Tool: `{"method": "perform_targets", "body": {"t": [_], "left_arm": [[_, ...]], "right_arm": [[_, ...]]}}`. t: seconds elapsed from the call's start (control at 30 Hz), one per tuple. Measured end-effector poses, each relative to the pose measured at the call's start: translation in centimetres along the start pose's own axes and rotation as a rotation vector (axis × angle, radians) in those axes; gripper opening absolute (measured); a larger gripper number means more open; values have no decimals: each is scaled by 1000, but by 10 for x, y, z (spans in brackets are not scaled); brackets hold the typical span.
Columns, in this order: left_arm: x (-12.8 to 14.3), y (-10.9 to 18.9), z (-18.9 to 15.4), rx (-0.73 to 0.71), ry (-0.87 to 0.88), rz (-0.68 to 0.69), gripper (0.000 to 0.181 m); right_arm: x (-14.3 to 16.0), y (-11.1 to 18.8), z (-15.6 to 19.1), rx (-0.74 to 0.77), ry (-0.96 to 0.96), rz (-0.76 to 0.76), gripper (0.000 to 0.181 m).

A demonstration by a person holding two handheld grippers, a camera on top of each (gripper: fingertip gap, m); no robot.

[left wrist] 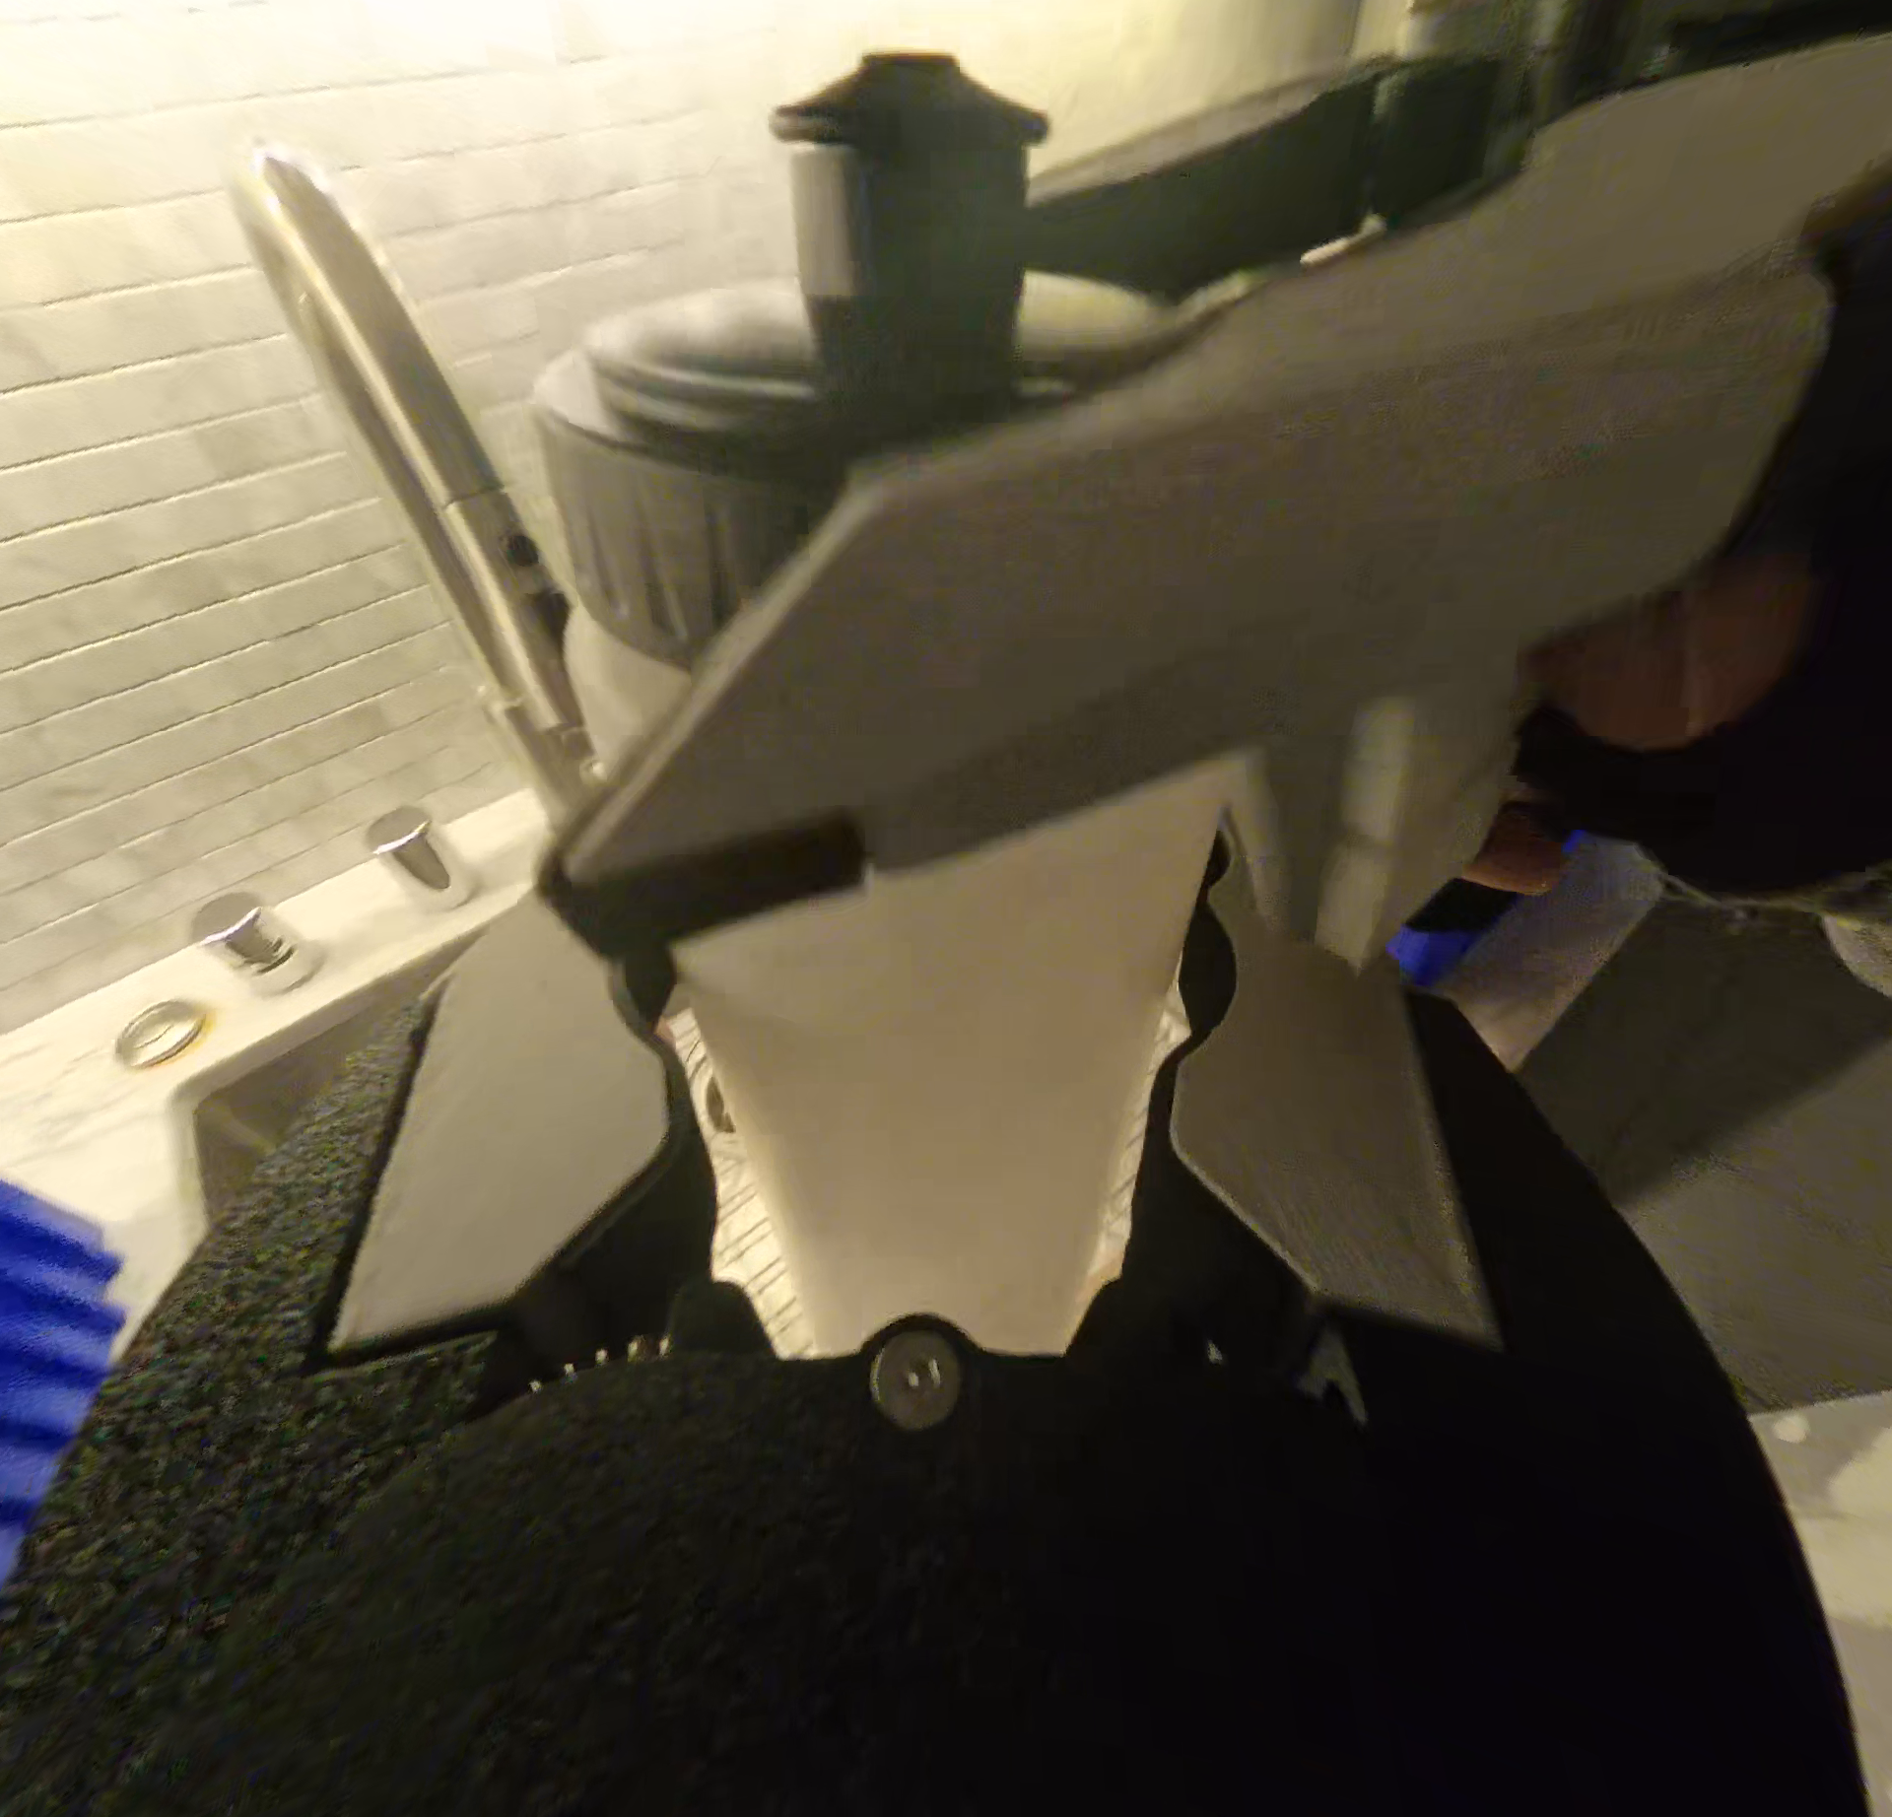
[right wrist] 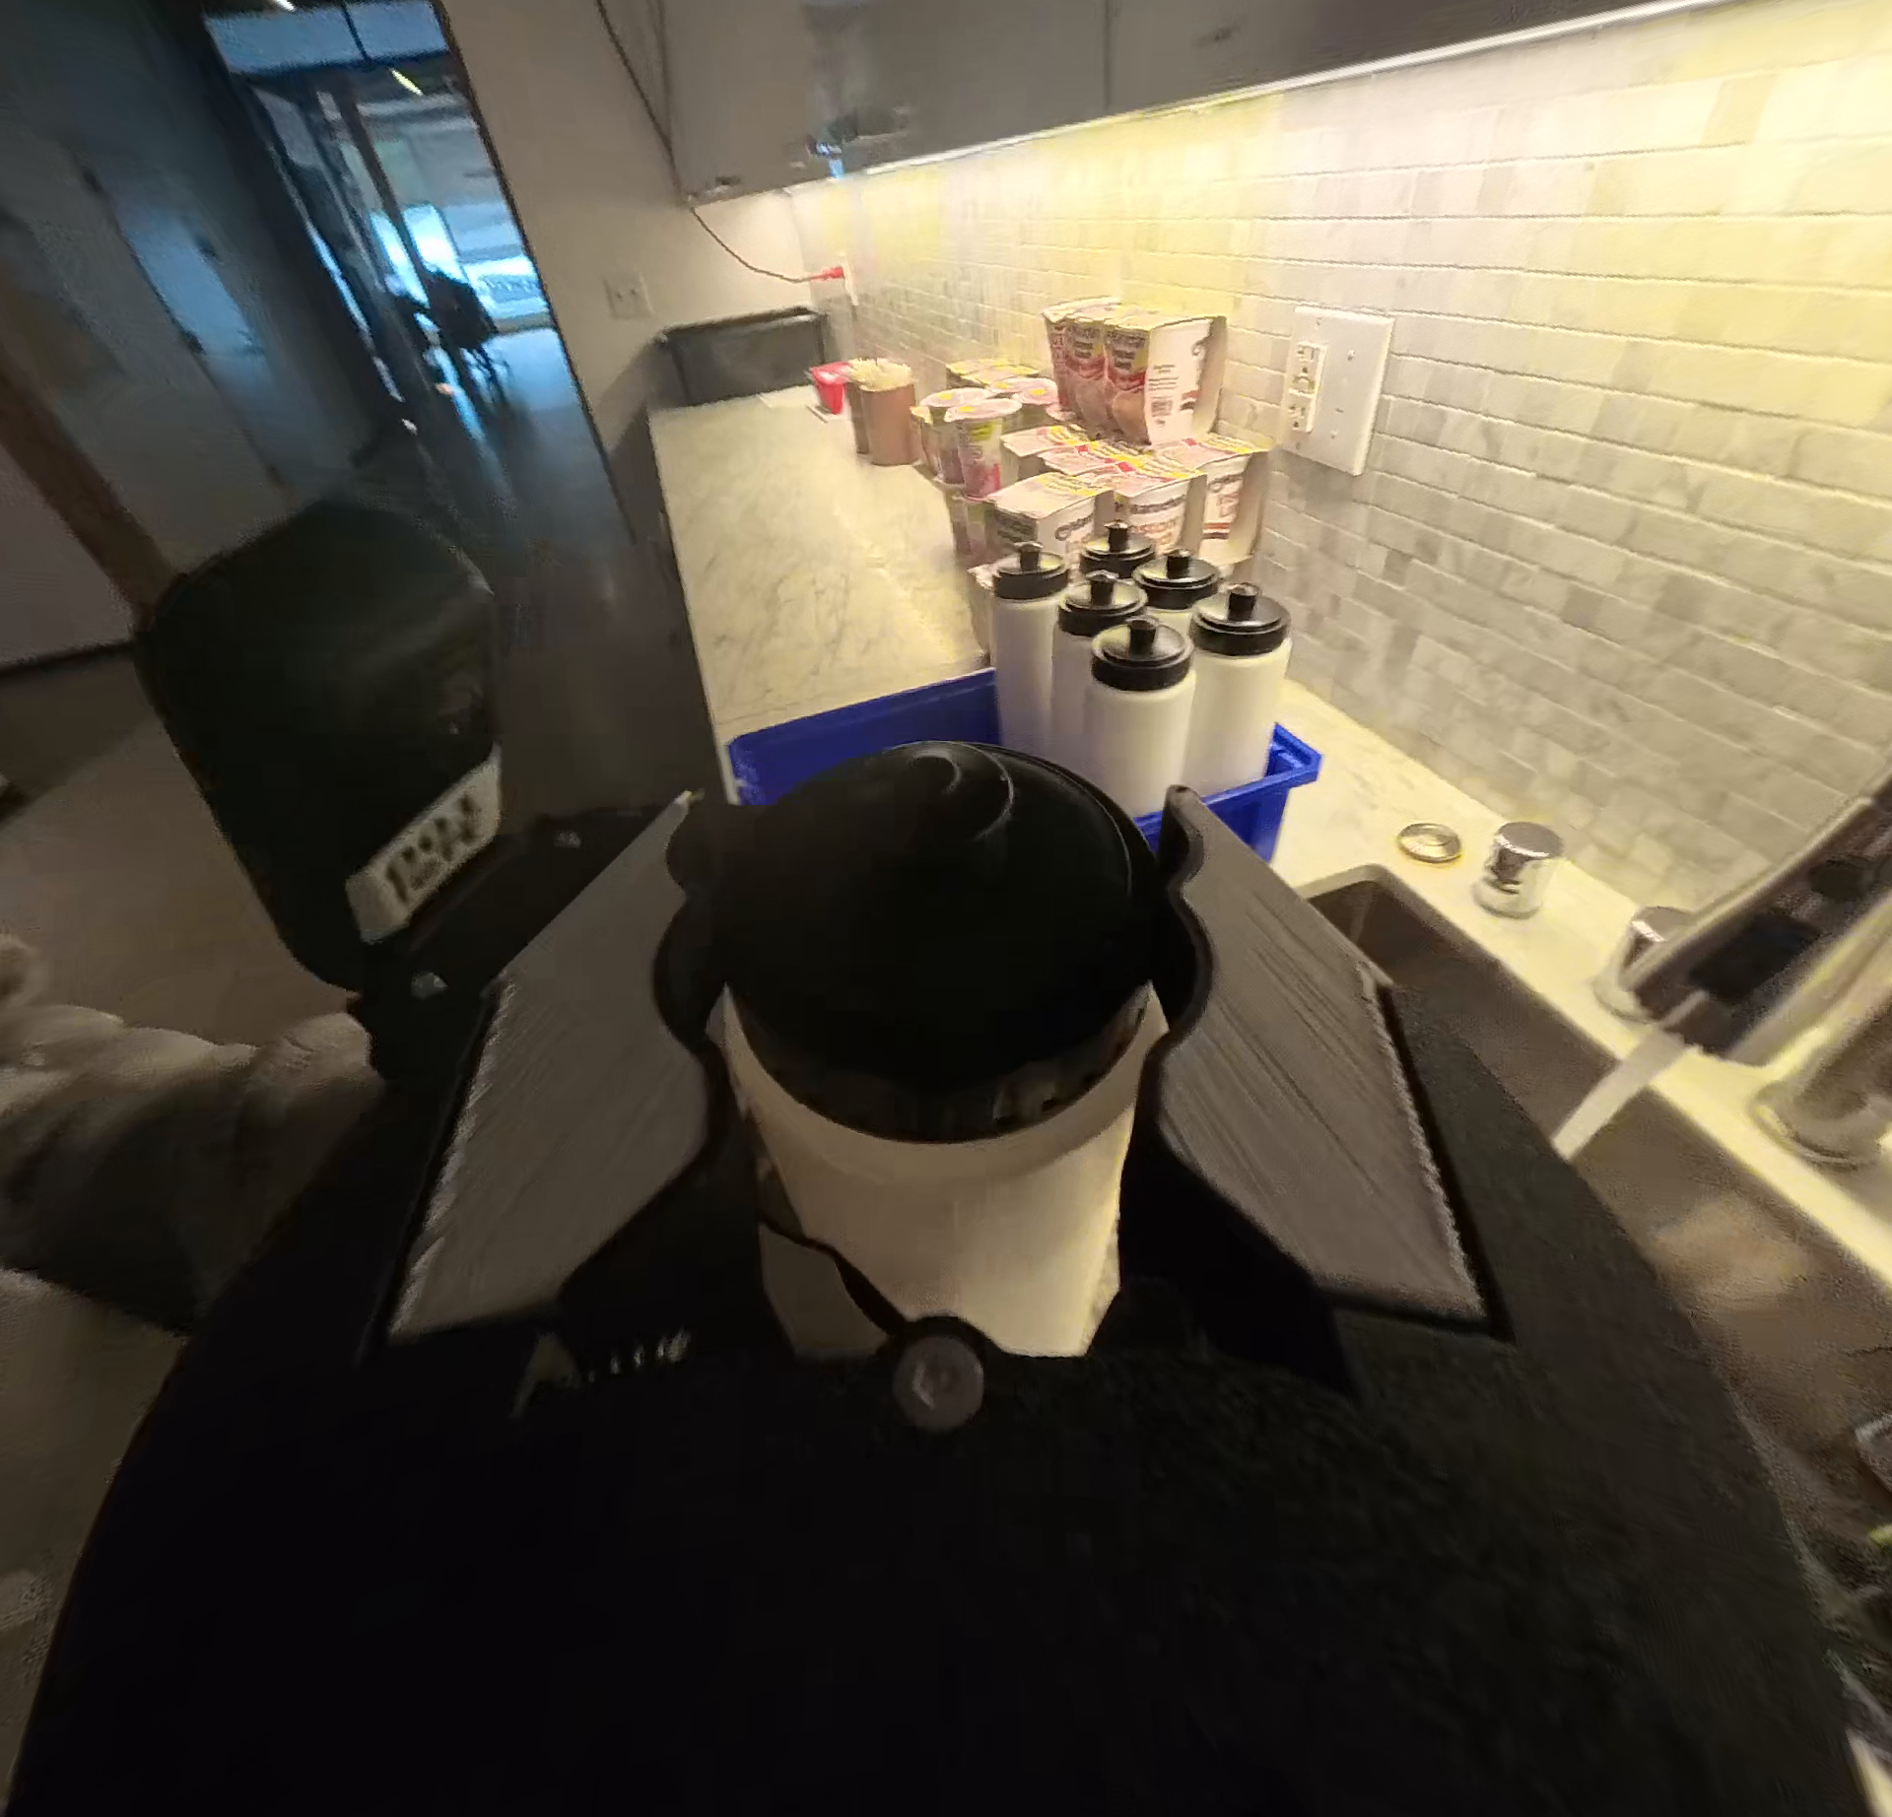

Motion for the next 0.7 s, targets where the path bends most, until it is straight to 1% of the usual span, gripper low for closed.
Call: {"method": "perform_targets", "body": {"t": [0.07, 0.13, 0.2, 0.23, 0.27, 0.33, 0.37, 0.4, 0.43, 0.5, 0.53, 0.57, 0.63, 0.67, 0.7], "left_arm": [[-3, -5, -17, 16, -10, -14, 108], [-5, -8, -31, 53, 0, -25, 109], [-10, -6, -46, 146, 11, -49, 107], [-14, -3, -56, 225, 34, -73, 105], [-19, 3, -68, 315, 54, -103, 104], [-34, 24, -102, 565, 28, -192, 103], [-39, 34, -118, 680, 27, -200, 104], [-44, 41, -129, 771, 45, -209, 105], [-47, 42, -130, 787, 66, -220, 106], [-49, 36, -118, 728, 110, -221, 104], [-47, 31, -110, 664, 121, -204, 104], [-45, 25, -102, 582, 120, -190, 104], [-39, 16, -86, 423, 115, -151, 104], [-35, 12, -79, 337, 112, -132, 105], [-32, 9, -75, 278, 103, -115, 105]], "right_arm": [[0, 13, 8, -34, -25, -7, 85], [3, 23, 12, -46, -11, 8, 86], [4, 34, 19, -129, -23, 39, 84], [4, 39, 26, -198, -25, 51, 85], [4, 46, 38, -308, 0, 55, 85], [5, 73, 71, -647, 19, 100, 85], [5, 85, 81, -774, -8, 126, 85], [3, 90, 84, -833, -37, 131, 85], [-1, 87, 81, -802, -48, 113, 87], [-12, 82, 68, -669, -56, 47, 91], [-19, 83, 60, -568, -48, -7, 94], [-23, 83, 50, -422, -13, -53, 96], [-20, 84, 35, -134, 22, -76, 99], [-18, 84, 31, -26, -5, -98, 97], [-13, 82, 31, 45, -38, -113, 97]]}}
Point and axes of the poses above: each gripper's, where its closed fingertips meet, y back along the fingers, x out of its underside, z = x × y across the jaws, the point moved 2 cm from there along y, back along the fingers, and after that the axes turned 9 degrees about -y, right-handed, at the moved point
